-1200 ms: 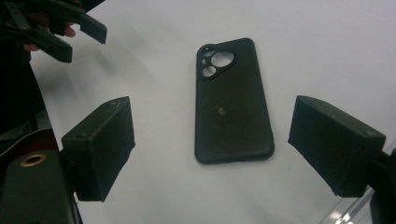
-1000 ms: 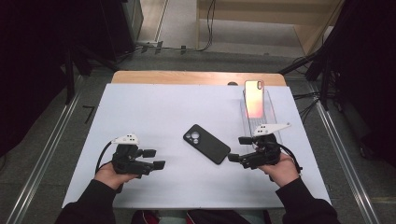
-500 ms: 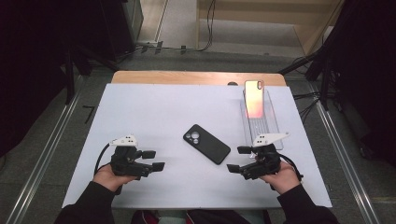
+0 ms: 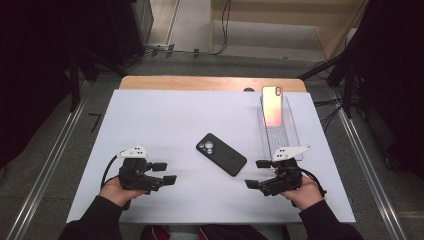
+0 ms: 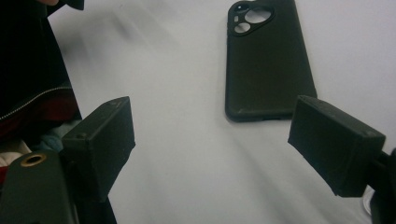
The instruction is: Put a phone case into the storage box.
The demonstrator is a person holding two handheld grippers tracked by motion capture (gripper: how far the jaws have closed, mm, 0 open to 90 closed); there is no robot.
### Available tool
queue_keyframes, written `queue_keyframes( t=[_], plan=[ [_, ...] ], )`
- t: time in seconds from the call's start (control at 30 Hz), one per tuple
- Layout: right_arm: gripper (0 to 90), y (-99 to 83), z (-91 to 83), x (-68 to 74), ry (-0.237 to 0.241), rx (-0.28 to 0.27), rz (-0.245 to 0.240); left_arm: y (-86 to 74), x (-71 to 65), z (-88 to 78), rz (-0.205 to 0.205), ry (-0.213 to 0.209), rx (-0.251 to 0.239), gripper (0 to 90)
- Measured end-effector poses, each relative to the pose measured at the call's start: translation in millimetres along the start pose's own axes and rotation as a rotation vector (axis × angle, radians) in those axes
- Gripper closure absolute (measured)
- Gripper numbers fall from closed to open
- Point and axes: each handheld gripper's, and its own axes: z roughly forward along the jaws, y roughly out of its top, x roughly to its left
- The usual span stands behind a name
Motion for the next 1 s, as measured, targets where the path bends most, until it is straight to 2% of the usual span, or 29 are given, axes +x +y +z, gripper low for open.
queue_keyframes(
  t=[0.17, 0.33, 0.53, 0.7, 1.0],
  plan=[
    [12.6, 8.1, -0.3, -1.7, -0.007, 0.0, 0.034, 0.0, 0.1, -0.6, -0.004, -0.001, -0.007, 30.1],
    [12.6, 12.7, 0.4, -1.0, -0.02, 0.006, 0.031, -0.7, 0.2, -0.7, -0.002, 0.001, -0.003, 30.1],
    [12.5, 26.3, 3.0, 0.7, -0.042, -0.011, 0.026, -1.3, 0.4, -1.3, -0.006, 0.003, -0.005, 30.1],
    [12.5, 40.7, 10.4, -2.4, -0.06, -0.025, 0.032, -1.5, 1.1, -1.2, -0.008, 0.003, -0.002, 30.0],
    [12.5, 63.9, 29.1, -6.3, -0.049, -0.052, 0.029, -2.1, 0.5, -1.7, -0.006, 0.007, -0.002, 30.1]
  ],
)
